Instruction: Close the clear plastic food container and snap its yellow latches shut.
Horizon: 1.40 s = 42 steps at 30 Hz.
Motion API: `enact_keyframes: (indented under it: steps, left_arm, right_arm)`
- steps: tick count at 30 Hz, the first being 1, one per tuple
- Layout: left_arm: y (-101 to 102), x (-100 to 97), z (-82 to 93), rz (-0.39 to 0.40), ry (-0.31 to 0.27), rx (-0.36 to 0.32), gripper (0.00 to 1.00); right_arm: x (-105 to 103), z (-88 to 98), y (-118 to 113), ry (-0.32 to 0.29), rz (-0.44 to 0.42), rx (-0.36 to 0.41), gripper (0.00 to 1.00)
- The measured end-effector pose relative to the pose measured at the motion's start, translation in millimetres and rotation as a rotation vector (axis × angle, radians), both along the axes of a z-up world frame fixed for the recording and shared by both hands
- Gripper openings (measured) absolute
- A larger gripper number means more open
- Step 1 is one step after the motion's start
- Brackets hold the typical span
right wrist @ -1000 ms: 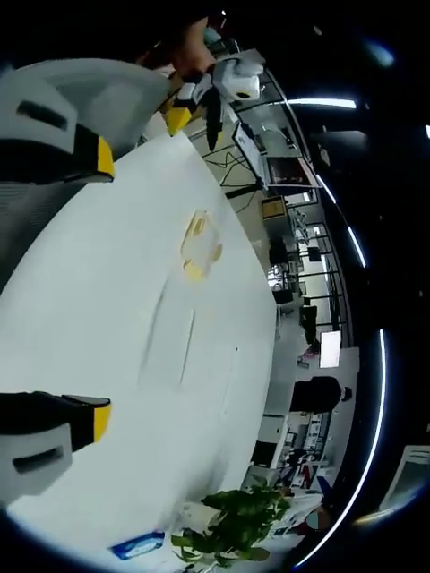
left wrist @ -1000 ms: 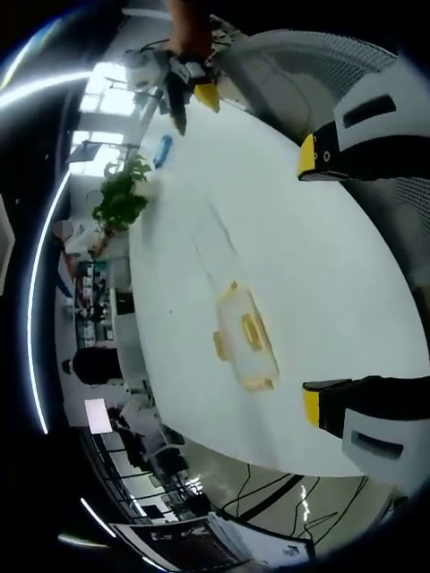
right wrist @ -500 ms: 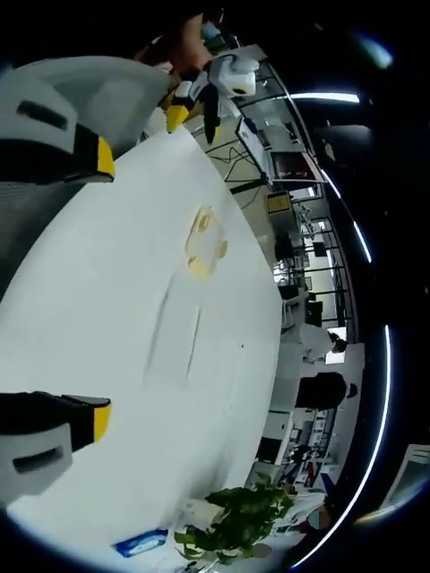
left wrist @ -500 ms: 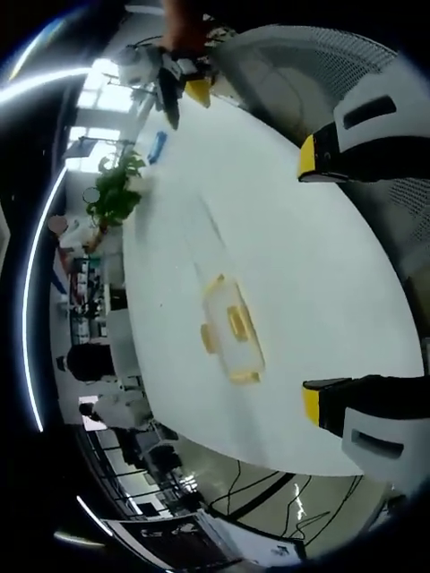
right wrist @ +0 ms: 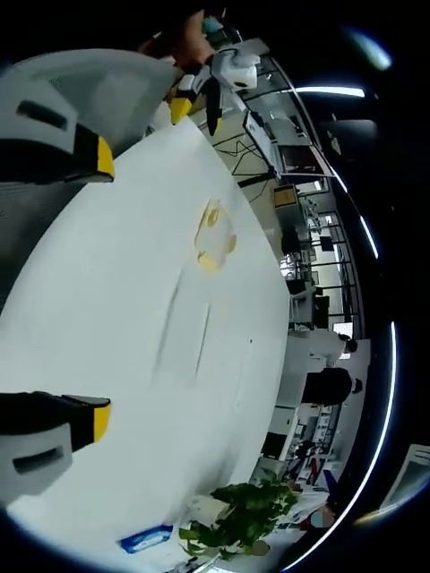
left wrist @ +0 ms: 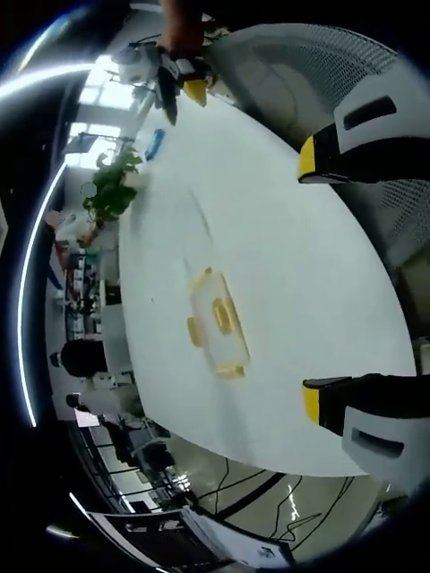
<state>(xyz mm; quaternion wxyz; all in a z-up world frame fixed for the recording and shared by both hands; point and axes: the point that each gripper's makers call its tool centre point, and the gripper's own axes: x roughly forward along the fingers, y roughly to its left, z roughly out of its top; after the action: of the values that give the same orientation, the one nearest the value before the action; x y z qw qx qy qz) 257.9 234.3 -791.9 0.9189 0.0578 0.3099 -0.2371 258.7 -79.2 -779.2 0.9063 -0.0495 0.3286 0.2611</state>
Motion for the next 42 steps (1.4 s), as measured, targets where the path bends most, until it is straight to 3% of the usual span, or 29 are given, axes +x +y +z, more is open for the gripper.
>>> enact_keyframes:
  steps: [12, 26, 42]
  left_arm:
    - [0.3, 3.1, -8.0, -0.026, 0.017, 0.013, 0.86]
    - [17.3, 3.9, -14.6, 0.011, 0.048, 0.005, 0.85]
    - [32.2, 12.2, -18.4, -0.028, 0.075, 0.023, 0.86]
  right_arm:
    - [-2.9, -5.9, 0.3, 0.016, 0.008, -0.004, 1.0]
    - [0.4, -6.6, 9.3, 0.035, 0.007, -0.004, 1.0]
    - [9.2, -5.3, 28.7, 0.001, 0.001, -0.002, 1.0]
